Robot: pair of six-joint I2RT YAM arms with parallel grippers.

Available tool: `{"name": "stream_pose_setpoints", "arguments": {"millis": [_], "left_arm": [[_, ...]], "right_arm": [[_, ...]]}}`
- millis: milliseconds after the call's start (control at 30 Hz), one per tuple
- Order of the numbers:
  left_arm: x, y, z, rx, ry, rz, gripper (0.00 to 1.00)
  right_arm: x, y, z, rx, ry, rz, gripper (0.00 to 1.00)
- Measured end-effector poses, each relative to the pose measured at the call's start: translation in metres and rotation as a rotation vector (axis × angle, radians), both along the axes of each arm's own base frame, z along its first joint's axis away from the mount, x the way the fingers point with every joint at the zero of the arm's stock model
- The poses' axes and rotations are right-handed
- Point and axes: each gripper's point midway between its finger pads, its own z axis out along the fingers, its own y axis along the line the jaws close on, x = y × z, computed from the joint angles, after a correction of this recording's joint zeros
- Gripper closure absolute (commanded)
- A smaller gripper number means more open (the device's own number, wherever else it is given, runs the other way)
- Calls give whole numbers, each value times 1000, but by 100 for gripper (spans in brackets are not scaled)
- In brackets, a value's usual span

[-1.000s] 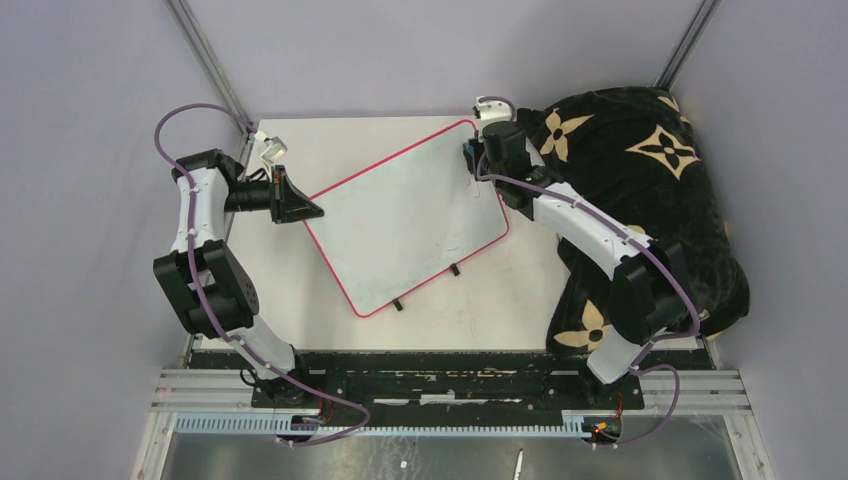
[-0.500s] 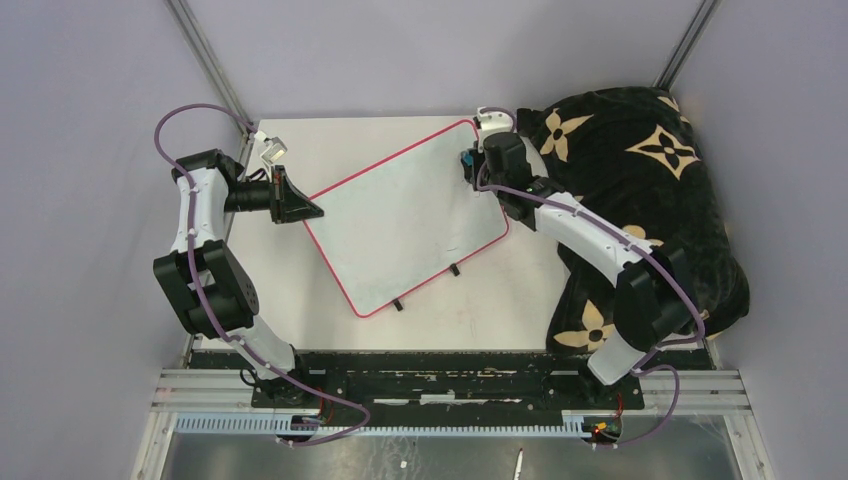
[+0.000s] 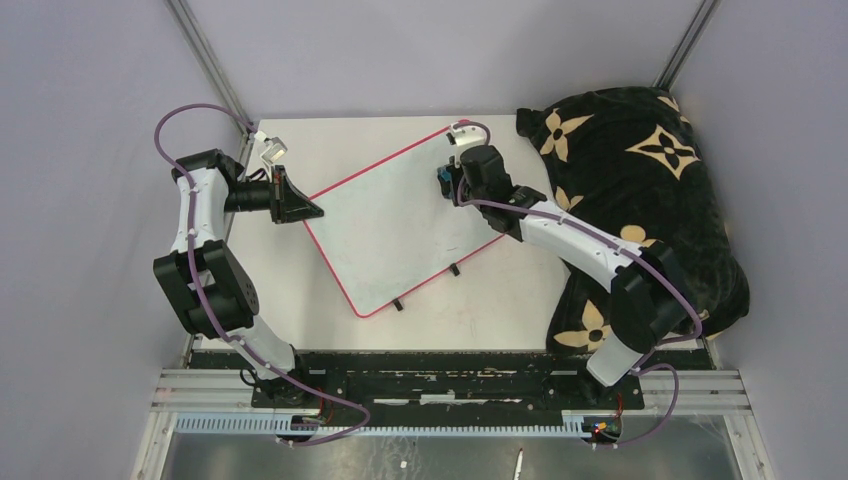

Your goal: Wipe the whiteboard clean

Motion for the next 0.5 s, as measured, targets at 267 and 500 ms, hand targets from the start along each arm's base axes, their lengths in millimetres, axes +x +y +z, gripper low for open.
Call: {"name": "stream_pose_setpoints", "arguments": {"millis": [267, 500], "left_arm": [[0, 0, 0, -3, 10, 3, 97], [0, 0, 0, -3, 11, 3, 97]], "right_arm": [[15, -33, -8, 6, 24, -95, 99], [22, -87, -32, -38, 72, -227, 99]]}}
